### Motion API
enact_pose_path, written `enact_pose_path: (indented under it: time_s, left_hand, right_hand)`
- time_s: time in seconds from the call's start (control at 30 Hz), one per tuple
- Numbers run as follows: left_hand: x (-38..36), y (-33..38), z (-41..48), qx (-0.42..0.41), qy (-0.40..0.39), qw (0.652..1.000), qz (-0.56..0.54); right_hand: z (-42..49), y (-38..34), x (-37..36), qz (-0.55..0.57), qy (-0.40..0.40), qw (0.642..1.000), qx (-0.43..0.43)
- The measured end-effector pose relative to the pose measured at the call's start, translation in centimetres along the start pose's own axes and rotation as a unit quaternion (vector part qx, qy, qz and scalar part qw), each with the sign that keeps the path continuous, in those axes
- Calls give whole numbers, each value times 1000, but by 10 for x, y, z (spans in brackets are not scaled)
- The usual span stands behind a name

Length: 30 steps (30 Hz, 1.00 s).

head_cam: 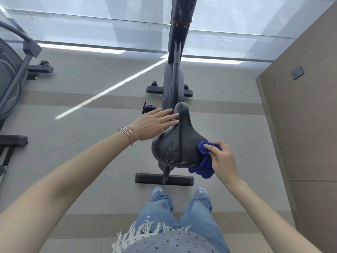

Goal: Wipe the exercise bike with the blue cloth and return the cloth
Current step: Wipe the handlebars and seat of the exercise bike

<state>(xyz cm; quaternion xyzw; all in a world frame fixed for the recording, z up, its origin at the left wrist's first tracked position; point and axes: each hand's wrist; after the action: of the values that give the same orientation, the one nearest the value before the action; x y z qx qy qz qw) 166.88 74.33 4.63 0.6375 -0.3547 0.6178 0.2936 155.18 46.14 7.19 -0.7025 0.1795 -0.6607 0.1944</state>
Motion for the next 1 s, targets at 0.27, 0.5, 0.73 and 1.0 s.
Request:
enact_pose_path:
  time_s: [0.27,0.5,0.73,1.0]
  left_hand:
    - [3,-10,26,38,-47,997,-42]
    - [4,-13,25,21,-54,997,-48]
    - [5,-23,26,6,-57,998,-32]
    - [-4,-24,24,9,-42,998,-36]
  right_hand:
    - [-24,-65,-33,-7,-37,997,65]
    - [-22,-20,-11,-55,16,998,0]
    - [23,-57,-26,-72,-19,994,80]
    - [6,-88,-30,-149,-140,960,193]
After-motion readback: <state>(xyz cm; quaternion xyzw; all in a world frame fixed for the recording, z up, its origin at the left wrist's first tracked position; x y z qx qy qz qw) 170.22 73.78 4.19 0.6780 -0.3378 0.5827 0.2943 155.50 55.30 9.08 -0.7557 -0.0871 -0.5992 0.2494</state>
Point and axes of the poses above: each hand's wrist, its own z-axis towards the middle knuckle, its own x-axis out of the back of the hand, y = z × x, and after that the axes turned 1 degree about -x, right-handed
